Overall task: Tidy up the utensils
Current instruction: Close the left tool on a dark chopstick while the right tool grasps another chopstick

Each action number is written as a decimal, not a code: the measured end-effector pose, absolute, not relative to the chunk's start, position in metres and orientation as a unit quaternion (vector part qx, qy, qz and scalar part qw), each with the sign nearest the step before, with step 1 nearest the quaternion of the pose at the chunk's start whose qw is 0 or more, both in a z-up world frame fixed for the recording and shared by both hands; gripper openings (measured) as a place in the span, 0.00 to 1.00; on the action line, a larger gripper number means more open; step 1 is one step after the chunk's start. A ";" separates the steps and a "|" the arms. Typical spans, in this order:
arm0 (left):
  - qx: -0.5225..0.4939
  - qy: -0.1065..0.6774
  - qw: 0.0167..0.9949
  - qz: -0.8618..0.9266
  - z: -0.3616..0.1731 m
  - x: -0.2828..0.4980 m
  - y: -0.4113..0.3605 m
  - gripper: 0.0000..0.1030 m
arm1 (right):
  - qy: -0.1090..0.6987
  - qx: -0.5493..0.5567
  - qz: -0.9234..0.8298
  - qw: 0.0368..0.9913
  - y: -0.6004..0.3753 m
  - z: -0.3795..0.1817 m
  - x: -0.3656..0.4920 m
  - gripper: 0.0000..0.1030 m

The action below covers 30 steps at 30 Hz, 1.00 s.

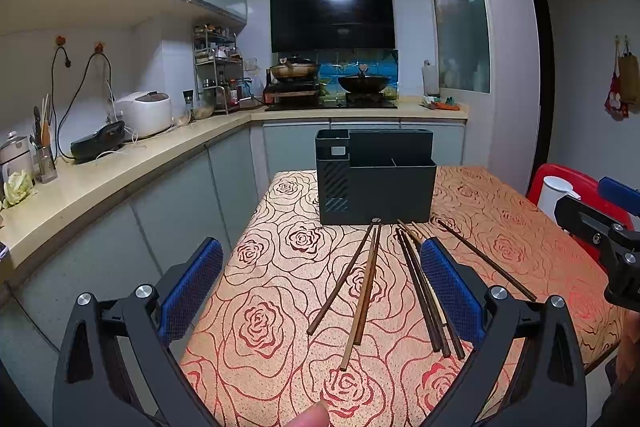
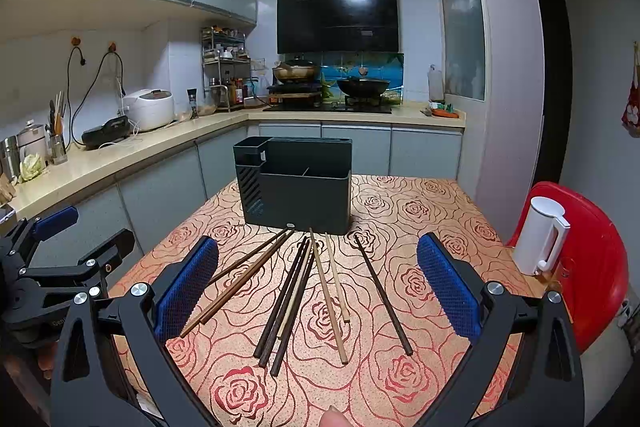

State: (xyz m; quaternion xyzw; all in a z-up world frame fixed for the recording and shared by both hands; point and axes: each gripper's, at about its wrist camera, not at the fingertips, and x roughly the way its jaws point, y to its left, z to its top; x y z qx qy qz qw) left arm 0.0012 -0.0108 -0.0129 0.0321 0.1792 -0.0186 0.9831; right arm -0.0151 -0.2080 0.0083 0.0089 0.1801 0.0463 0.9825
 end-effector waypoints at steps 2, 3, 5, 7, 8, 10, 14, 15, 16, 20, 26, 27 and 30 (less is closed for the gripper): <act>0.032 0.181 0.983 -0.019 -0.014 0.002 -0.010 0.93 | 0.181 0.008 0.047 0.982 -0.209 0.008 -0.014 0.94; 0.032 0.182 0.983 -0.019 -0.014 0.002 -0.010 0.93 | 0.181 0.007 0.047 0.982 -0.209 0.006 -0.013 0.94; 0.033 0.184 0.982 -0.021 -0.014 0.004 -0.009 0.93 | 0.182 0.005 0.047 0.982 -0.210 0.004 -0.012 0.94; 0.033 0.186 0.982 -0.024 -0.015 0.005 -0.008 0.93 | 0.183 0.005 0.046 0.982 -0.211 0.004 -0.011 0.94; 0.034 0.187 0.981 -0.025 -0.015 0.005 -0.008 0.93 | 0.184 0.004 0.045 0.982 -0.211 0.003 -0.010 0.94; 0.035 0.190 0.981 -0.027 -0.016 0.007 -0.006 0.93 | 0.184 0.003 0.045 0.982 -0.212 0.002 -0.008 0.94; 0.036 0.198 0.979 -0.028 -0.018 0.015 0.001 0.93 | 0.186 -0.003 0.040 0.982 -0.217 -0.001 -0.005 0.94; 0.034 0.202 0.979 -0.026 -0.019 0.018 0.005 0.93 | 0.188 -0.005 0.038 0.981 -0.219 -0.003 -0.004 0.94; 0.030 0.206 0.978 -0.025 -0.020 0.021 0.010 0.93 | 0.190 -0.006 0.035 0.981 -0.221 -0.005 -0.002 0.94; 0.011 0.223 0.975 -0.019 -0.024 0.034 0.030 0.93 | 0.202 -0.001 0.020 0.979 -0.233 -0.013 0.005 0.94; 0.008 0.264 0.964 -0.027 -0.048 0.057 0.047 0.93 | 0.212 -0.012 0.005 0.977 -0.249 -0.024 0.012 0.94; 0.009 0.274 0.961 -0.032 -0.054 0.061 0.046 0.93 | 0.214 -0.013 0.004 0.977 -0.250 -0.025 0.013 0.94; 0.019 0.300 0.953 -0.049 -0.071 0.070 0.043 0.93 | 0.223 -0.011 -0.001 0.975 -0.261 -0.033 0.016 0.94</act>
